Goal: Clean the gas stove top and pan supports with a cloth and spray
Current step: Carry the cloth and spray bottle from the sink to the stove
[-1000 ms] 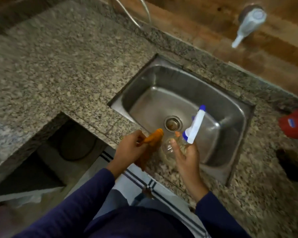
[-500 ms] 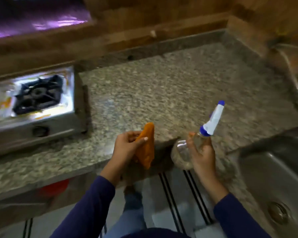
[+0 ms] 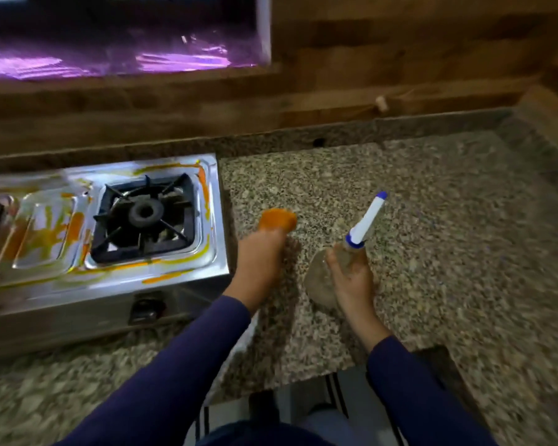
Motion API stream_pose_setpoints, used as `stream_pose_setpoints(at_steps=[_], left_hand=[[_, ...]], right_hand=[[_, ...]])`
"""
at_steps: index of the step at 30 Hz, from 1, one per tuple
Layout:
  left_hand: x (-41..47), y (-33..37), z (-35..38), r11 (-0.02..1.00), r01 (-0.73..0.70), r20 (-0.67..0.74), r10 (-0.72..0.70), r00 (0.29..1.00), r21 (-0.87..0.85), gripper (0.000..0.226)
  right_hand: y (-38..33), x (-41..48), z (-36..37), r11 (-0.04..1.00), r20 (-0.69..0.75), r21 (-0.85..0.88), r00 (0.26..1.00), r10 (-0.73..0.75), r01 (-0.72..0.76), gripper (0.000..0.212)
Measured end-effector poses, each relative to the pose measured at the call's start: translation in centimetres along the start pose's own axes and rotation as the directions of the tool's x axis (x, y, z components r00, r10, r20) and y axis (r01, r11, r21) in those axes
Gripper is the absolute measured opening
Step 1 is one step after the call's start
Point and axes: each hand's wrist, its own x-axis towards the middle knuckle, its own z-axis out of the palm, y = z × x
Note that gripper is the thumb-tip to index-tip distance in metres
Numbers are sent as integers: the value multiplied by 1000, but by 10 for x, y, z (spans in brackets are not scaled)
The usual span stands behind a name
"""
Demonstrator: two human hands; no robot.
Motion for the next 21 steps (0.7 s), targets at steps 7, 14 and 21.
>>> stream_pose_setpoints(at_steps=[7, 14, 21], left_hand=[[-38, -3, 69, 975, -125, 520, 12, 854, 183, 47], [-67, -8, 87, 995, -57, 519, 5, 855, 84, 68], [-74, -11, 97, 996, -34, 465, -10, 885, 87, 68]], right_hand=[[18, -5, 9, 1000, 104, -22, 994, 22, -20, 38], [31, 6, -10, 992, 255, -125, 966, 35, -3, 53], [31, 17, -19, 988, 343, -143, 939, -2, 54, 49]])
